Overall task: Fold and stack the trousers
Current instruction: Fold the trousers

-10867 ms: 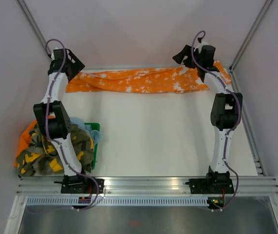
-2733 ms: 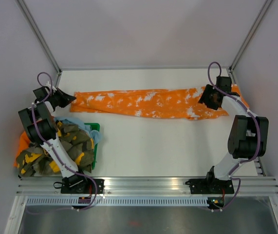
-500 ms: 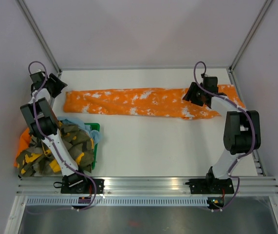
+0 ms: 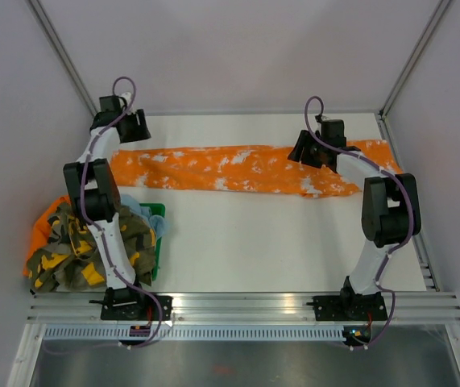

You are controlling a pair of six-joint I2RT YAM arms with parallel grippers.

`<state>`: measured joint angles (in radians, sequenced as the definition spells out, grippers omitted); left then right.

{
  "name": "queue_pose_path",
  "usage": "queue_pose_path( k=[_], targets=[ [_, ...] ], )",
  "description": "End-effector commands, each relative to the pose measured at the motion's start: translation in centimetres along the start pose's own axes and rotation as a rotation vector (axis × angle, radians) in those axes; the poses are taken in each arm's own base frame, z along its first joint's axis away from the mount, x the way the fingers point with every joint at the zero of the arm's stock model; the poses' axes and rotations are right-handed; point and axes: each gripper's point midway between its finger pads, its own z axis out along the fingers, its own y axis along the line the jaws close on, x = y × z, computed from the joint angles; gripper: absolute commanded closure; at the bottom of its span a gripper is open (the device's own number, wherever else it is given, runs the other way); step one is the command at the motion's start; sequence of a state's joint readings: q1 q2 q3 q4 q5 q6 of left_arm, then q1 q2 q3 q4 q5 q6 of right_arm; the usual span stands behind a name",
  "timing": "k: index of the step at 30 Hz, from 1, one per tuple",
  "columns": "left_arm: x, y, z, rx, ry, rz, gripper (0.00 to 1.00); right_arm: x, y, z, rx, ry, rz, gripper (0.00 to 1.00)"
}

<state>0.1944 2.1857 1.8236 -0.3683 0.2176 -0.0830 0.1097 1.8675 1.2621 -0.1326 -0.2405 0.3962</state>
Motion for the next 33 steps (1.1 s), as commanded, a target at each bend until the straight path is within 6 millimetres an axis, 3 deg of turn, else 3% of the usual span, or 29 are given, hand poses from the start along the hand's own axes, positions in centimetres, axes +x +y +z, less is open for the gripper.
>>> queue_pose_path(
  k=[1,3,5,9,15,20,28,30,33],
  targets=[
    [0.3,-6.7,-1.4,0.088,0.031,0.347,0.3,-1.1,0.7,0.5,-0.032,-0.027,-0.019,0.36],
    [1.2,-10.3,-1.0,0.166,0.038,0.502,0.3,-1.0,0.8,0.7,-0.034,-0.022,-0.021,0.36],
    [2.6,-12.6,-0.3,0.248,0.069,0.571,0.3,-0.9,0.8,0.6,-0.035,-0.02,-0.024,0.36],
    [4.4,-14.9,0.1,0.422,0.1,0.623,0.31,-0.8,0.6,0.3,-0.028,-0.023,-0.034,0.36],
    [7.2,-13.0,2.0,0.343,0.204,0.711,0.31,-0.3,0.2,0.4,-0.016,-0.009,-0.042,0.36],
    [9.9,-12.3,1.5,0.357,0.293,0.724,0.32,-0.3,0.3,0.5,-0.016,-0.007,-0.037,0.36],
    [11.3,-9.2,3.4,0.212,0.374,0.774,0.33,-0.4,0.1,0.6,-0.005,0.005,-0.044,0.36],
    [11.9,-9.2,4.0,0.212,0.386,0.759,0.35,-0.4,0.1,0.6,-0.001,0.006,-0.043,0.36],
    [12.4,-9.0,4.5,0.205,0.393,0.747,0.48,-0.2,0.0,0.5,0.004,0.012,-0.038,0.36]
  ],
)
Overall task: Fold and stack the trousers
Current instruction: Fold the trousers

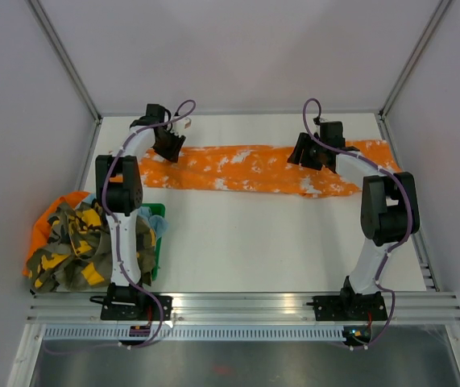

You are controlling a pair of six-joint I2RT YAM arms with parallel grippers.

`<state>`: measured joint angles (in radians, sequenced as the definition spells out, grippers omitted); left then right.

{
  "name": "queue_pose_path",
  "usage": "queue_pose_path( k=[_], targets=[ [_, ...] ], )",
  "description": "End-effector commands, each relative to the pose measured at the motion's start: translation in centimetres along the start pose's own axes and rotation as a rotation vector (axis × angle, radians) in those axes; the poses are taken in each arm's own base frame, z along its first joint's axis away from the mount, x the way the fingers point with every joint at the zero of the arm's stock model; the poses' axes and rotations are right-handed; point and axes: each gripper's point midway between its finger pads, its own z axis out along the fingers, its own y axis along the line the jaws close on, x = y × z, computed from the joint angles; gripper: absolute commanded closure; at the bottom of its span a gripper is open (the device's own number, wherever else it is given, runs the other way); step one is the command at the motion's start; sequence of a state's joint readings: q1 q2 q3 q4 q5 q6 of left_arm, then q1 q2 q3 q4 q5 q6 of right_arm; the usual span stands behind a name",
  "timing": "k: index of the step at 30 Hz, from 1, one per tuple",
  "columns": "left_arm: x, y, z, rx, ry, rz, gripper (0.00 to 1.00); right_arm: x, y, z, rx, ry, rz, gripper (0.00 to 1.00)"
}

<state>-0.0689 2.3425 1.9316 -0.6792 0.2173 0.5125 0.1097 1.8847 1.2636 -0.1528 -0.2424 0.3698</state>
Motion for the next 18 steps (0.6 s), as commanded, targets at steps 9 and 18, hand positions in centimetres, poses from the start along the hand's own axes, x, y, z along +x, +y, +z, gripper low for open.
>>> queue_pose_path(
  k=[9,18],
  targets=[
    [-3.6,1.8,-1.5,-0.087,-0.118,-0.036,0.98,-0.3,0.1,0.2,0.008,0.002,-0.008,0.36],
    [-8.7,3.5,-5.6,-0.192,-0.328,-0.011,0.98,0.5,-0.2,0.4,0.012,0.012,-0.007,0.36]
  ],
)
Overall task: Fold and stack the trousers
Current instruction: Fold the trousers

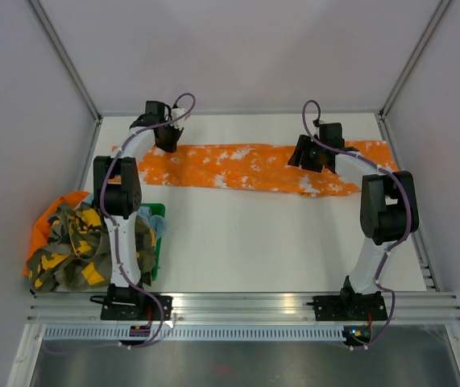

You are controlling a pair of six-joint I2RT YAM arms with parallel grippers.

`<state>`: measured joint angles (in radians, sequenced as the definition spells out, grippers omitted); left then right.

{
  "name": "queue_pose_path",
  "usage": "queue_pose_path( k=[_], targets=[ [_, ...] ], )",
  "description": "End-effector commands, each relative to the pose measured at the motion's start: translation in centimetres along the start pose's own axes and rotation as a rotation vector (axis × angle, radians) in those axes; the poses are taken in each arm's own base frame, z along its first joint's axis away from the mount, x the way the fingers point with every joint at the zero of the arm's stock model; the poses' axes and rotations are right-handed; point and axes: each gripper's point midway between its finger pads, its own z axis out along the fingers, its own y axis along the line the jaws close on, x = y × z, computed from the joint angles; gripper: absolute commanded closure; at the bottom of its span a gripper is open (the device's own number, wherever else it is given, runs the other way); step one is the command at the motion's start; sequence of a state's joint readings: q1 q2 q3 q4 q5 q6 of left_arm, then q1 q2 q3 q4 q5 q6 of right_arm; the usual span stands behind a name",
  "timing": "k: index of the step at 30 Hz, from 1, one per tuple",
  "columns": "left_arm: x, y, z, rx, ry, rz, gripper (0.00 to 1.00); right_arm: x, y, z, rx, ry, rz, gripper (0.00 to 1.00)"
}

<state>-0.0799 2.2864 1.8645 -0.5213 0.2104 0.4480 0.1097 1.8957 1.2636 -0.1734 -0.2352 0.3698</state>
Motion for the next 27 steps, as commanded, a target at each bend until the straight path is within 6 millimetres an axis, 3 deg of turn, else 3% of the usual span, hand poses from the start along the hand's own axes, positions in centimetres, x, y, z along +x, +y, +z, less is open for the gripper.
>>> queue_pose_path(
  k=[1,7,15,16,19,20,22,27],
  targets=[
    [-6.6,3.2,-4.2,-0.133,-0.213,0.015,0.98,-0.1,0.2,0.2,-0.004,-0.01,-0.014,0.36],
    [-7.0,4.0,-3.6,-0.173,-0.239,0.001,0.98,0.3,0.0,0.5,-0.003,-0.004,-0.01,0.36],
    [-4.3,3.8,0.0,-0.152,-0.162,-0.043,0.95,0.4,-0.5,0.8,0.017,-0.003,-0.009,0.36],
    [-4.3,4.3,0.0,-0.178,-0.159,-0.059,0.85,0.3,-0.5,0.7,0.019,-0.006,-0.01,0.36],
    [-4.4,4.9,-0.2,-0.218,-0.159,-0.128,0.2,0.3,-0.7,1.0,0.025,-0.009,-0.007,0.36],
    [-4.7,5.2,-0.6,-0.233,-0.167,-0.149,0.11,0.3,-0.7,1.1,0.025,-0.007,-0.005,0.36],
    [-5.8,6.1,-1.9,-0.287,-0.195,-0.249,0.02,0.1,-0.4,1.1,0.015,-0.013,0.001,0.36],
    [-5.9,6.8,-6.0,-0.357,-0.189,-0.532,0.02,-0.8,0.1,1.2,0.0,-0.033,0.021,0.36]
  ],
)
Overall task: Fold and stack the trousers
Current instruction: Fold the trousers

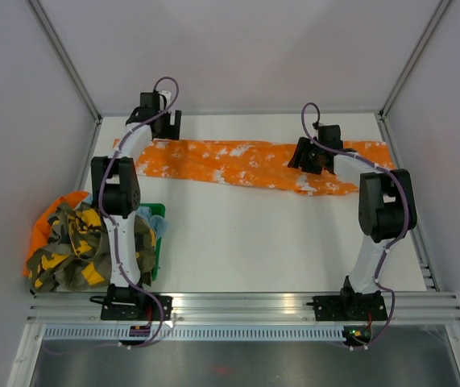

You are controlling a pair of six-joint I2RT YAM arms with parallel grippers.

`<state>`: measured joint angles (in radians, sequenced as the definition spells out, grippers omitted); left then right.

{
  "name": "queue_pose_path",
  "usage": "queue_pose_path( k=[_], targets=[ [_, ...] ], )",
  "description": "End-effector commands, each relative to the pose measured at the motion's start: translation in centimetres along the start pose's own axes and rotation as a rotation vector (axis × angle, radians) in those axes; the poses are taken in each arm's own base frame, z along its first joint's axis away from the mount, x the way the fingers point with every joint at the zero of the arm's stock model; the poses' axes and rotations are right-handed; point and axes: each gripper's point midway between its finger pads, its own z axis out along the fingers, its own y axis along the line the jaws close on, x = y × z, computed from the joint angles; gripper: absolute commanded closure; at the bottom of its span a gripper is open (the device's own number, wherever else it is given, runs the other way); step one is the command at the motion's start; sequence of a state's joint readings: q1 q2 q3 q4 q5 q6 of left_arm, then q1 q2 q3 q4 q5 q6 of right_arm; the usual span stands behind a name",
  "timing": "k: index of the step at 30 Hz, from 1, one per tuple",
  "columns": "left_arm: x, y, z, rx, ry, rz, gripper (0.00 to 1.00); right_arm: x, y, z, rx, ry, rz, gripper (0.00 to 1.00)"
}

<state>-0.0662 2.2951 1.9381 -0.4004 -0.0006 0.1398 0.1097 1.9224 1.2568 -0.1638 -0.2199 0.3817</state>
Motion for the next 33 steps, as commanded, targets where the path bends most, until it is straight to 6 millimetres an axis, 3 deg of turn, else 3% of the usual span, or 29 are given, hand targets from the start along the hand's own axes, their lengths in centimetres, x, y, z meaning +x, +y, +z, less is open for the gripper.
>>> queue_pose_path(
  k=[1,2,3,5,6,8,9,10,12,13,16,19,22,25,28,30,31,33],
  targets=[
    [-3.8,2.1,-5.4,-0.116,-0.067,-0.36,0.04,-1.8,1.1,0.3,-0.025,-0.053,0.004,0.36],
    [-3.5,1.9,-6.1,-0.107,-0.057,-0.422,0.08,-2.5,1.4,0.2,-0.027,-0.068,0.0,0.36],
    [-1.6,1.1,-5.9,-0.084,-0.018,-0.521,0.19,-2.9,1.5,0.2,-0.025,-0.08,-0.006,0.36],
    [-1.8,-1.2,-7.6,0.026,-0.03,-0.609,0.33,-4.0,2.2,0.3,-0.028,-0.103,-0.017,0.38],
    [-0.5,-3.3,-7.1,0.123,-0.015,-0.663,0.51,-4.3,2.7,0.4,-0.036,-0.109,-0.019,0.42],
    [1.5,-4.6,-6.8,0.155,0.016,-0.721,0.75,-5.1,4.2,1.0,-0.072,-0.118,-0.029,0.63],
    [1.5,-5.0,-6.5,0.171,0.015,-0.74,0.95,-5.2,4.7,1.4,-0.079,-0.122,-0.036,0.72],
    [1.7,-5.4,-6.3,0.185,0.029,-0.773,0.98,-4.5,5.3,2.4,-0.081,-0.109,-0.045,0.89],
    [2.1,-6.3,-5.3,0.207,0.059,-0.815,0.98,-5.1,6.2,3.4,-0.082,-0.126,-0.062,1.0],
    [2.0,-6.5,-5.0,0.216,0.058,-0.832,0.98,-4.1,6.4,4.6,-0.072,-0.106,-0.07,1.0],
    [2.6,-7.3,-3.3,0.204,0.08,-0.883,0.98,-4.4,6.5,6.5,-0.045,-0.12,-0.077,1.0],
    [5.0,-6.5,-1.4,0.089,0.159,-0.936,0.98,-3.7,4.3,10.0,0.046,-0.088,-0.068,1.0],
    [6.1,-5.0,0.0,-0.014,0.179,-0.953,0.98,-3.7,1.8,10.8,0.164,-0.082,-0.09,1.0],
    [7.8,-3.7,0.5,-0.09,0.231,-0.969,0.98,-5.4,-0.1,10.3,0.236,-0.132,-0.089,1.0],
    [10.3,-1.7,0.4,-0.189,0.282,-1.006,0.98,-6.8,-2.1,10.2,0.266,-0.157,-0.058,1.0],
    [11.7,-0.9,0.3,-0.223,0.3,-1.028,0.98,-7.0,-3.1,10.6,0.268,-0.153,-0.028,1.0],
    [12.5,0.6,0.2,-0.252,0.303,-1.051,0.98,-6.9,-3.5,11.1,0.232,-0.136,0.002,1.0],
    [12.9,1.7,-0.1,-0.279,0.304,-1.049,0.98,-6.7,-3.8,11.5,0.227,-0.129,0.015,1.0]
  ],
)
